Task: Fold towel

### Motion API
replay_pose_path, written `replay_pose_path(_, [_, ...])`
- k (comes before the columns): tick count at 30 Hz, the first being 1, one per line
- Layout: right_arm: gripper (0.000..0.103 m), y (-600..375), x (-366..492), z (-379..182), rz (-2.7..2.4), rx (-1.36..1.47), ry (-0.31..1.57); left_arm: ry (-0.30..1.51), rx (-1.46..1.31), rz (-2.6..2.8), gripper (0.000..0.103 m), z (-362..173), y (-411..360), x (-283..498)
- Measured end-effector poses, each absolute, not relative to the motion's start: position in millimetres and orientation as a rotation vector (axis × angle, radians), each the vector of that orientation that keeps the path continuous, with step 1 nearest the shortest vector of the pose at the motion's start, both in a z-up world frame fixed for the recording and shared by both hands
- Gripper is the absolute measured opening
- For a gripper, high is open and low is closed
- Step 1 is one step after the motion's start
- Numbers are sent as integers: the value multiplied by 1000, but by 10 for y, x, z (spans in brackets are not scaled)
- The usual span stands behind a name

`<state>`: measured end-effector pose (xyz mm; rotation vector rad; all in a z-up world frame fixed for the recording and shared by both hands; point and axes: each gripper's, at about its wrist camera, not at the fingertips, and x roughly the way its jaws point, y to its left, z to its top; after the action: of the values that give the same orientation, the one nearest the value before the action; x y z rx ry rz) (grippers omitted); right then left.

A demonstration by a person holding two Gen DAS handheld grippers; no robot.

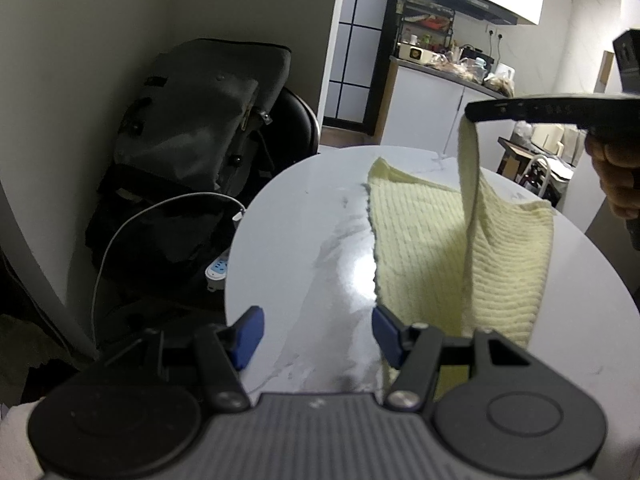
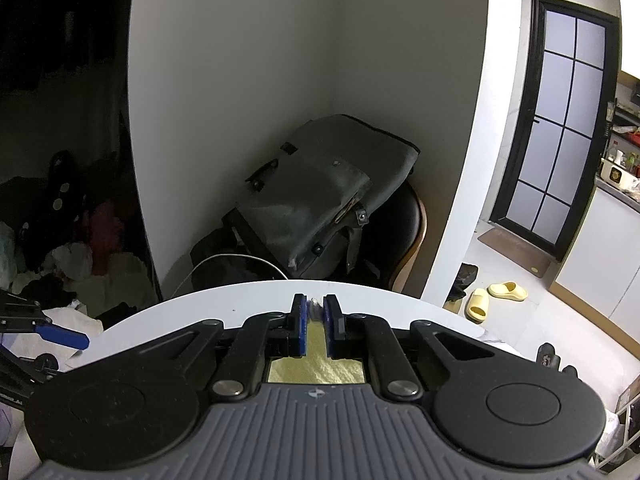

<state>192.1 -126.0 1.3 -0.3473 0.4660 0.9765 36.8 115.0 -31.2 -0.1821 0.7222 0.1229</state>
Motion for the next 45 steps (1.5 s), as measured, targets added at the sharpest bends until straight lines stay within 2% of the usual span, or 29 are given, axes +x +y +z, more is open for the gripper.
replay_pose_path(35, [10, -701, 2404, -387, 913, -358, 554, 726, -225, 157, 68, -398, 1297, 368])
replay_pose_path(37, [14, -680, 2425, -402, 901, -348, 571, 725, -232, 159, 68, -402, 1301, 352])
replay_pose_path(38, [20, -677, 2448, -410, 878, -334, 584, 723, -233, 160, 68, -402, 1299, 345])
replay_pose_path(39, [31, -684, 2465, -412, 866, -324, 591, 721, -230, 161, 68, -402, 1290, 332])
replay_pose_path(41, [42, -725, 2496, -400, 849, -289, 594, 719, -229, 160, 69, -402, 1290, 335])
replay_pose_path(45, [44, -831, 2497, -361, 840, -253, 587, 716, -223, 155, 72, -411, 1271, 331])
